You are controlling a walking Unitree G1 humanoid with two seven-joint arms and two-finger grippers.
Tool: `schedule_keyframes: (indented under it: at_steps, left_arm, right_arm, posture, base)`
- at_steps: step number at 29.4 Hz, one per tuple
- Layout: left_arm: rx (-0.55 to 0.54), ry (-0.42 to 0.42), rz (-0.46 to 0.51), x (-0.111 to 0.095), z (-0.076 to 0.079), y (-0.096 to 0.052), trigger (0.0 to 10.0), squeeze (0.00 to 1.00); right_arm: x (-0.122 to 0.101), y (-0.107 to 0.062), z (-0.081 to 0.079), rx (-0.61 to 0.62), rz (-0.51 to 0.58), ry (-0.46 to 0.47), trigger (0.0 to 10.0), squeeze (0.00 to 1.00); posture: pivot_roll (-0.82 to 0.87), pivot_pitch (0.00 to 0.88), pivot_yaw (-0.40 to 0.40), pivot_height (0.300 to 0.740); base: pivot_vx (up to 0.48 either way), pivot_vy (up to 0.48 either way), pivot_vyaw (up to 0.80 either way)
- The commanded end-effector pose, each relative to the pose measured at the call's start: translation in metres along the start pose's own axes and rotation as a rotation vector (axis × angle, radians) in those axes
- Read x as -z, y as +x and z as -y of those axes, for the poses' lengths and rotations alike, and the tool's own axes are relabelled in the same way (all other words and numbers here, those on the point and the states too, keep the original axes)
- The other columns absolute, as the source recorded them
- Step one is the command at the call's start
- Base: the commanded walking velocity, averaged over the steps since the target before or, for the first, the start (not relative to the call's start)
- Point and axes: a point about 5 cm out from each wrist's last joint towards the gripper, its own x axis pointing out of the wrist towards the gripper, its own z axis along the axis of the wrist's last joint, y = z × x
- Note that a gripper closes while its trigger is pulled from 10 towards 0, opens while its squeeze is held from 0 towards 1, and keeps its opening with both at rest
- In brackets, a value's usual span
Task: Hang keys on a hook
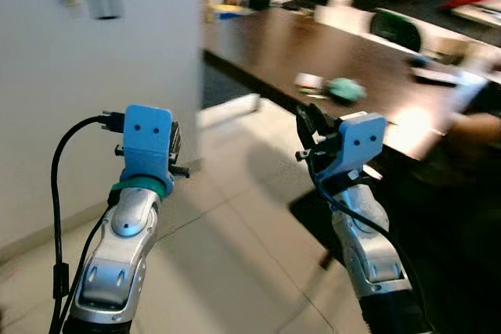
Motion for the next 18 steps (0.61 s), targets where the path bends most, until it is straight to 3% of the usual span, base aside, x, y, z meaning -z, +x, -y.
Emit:
schedule_keyframes:
  at_steps: [1,14,18]
  left_arm:
    - [0.011,0.011,-0.015,0.0040,0.0008,0.0003,10.0,0.00]
    - [0.026,0.043,0.019,0.0013,0.0014,0.0012,10.0,0.00]
    - [0.052,0.069,0.022,0.0036,0.0060,-0.0003,10.0,0.00]
  right_arm:
    - [0.0030,-0.0003,-0.0040,-0.015,-0.012,0.005,10.0,0.00]
    - [0.0034,0.0007,-0.0049,-0.016,-0.010,0.007,10.0,0.00]
    - [0.0050,0.0007,-0.0054,-0.018,-0.013,0.007,10.0,0.00]
  posture:
    - [0.08,0.079,0.038,0.740]
    - [0.08,0.078,0.038,0.740]
    - [0.08,0.069,0.039,0.740]
  base:
    - [0.000,0.000,-0.80]
    - [0.000,0.000,-0.80]
    - [0.472,0.000,-0.80]
